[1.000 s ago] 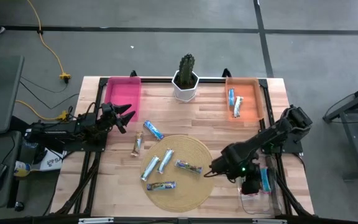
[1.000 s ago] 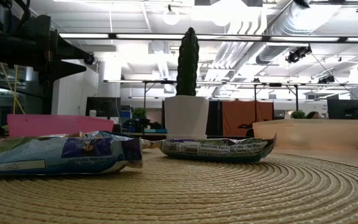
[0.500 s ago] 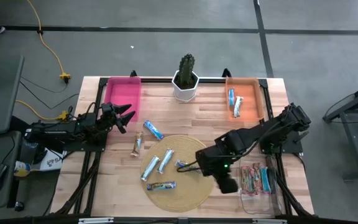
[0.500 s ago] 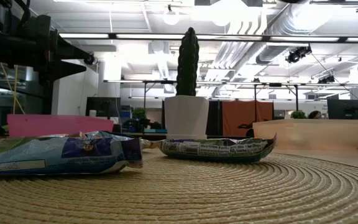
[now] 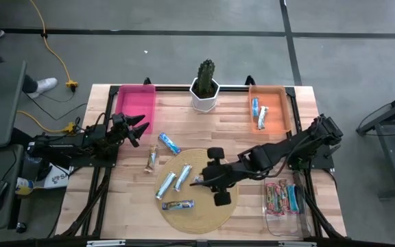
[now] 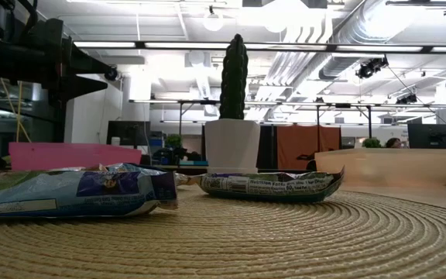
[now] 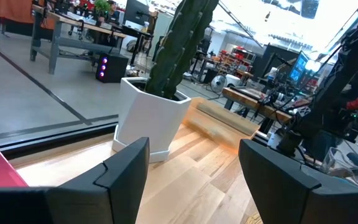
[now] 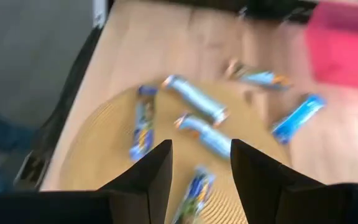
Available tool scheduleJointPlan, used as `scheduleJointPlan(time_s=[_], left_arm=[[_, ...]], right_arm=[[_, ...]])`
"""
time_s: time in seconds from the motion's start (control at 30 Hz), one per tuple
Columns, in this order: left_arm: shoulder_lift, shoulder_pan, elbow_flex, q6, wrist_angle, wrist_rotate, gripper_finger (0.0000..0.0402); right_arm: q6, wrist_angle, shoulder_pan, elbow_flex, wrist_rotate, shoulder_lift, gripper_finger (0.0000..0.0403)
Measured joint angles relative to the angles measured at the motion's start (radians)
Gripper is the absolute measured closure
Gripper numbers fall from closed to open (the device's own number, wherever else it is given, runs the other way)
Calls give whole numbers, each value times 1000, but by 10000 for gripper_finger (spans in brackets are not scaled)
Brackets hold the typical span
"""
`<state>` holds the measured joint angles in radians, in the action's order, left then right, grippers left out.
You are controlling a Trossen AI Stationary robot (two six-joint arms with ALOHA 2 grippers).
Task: Pick and place Granola Bars by type
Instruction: Put the yellow granola bar into the orange bin
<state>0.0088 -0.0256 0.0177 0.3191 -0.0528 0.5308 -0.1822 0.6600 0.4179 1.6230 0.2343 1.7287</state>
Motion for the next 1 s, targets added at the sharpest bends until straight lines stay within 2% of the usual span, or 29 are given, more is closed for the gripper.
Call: scheduleJointPlan(time_s=[0.27, 0.4, 0.5, 0.87, 0.93, 1.0], left_arm=[[0, 0, 0, 0, 0, 0, 156], [0, 0, 0, -27, 0, 13, 156], [0, 0, 0, -26, 0, 22, 156], [0, 0, 0, -23, 0, 17, 156], [0, 0, 0, -23, 0, 17, 156], [0, 0, 0, -23, 0, 17, 156]], right_arm=[[8, -125, -3, 0, 178, 1, 257], [0, -171, -37, -1, 198, 11, 258], [-91, -203, -80, -1, 149, 28, 258], [-617, -289, -223, -1, -111, 127, 260], [-643, -286, -240, -1, -190, 143, 260], [-575, -292, -252, -2, -265, 158, 260]])
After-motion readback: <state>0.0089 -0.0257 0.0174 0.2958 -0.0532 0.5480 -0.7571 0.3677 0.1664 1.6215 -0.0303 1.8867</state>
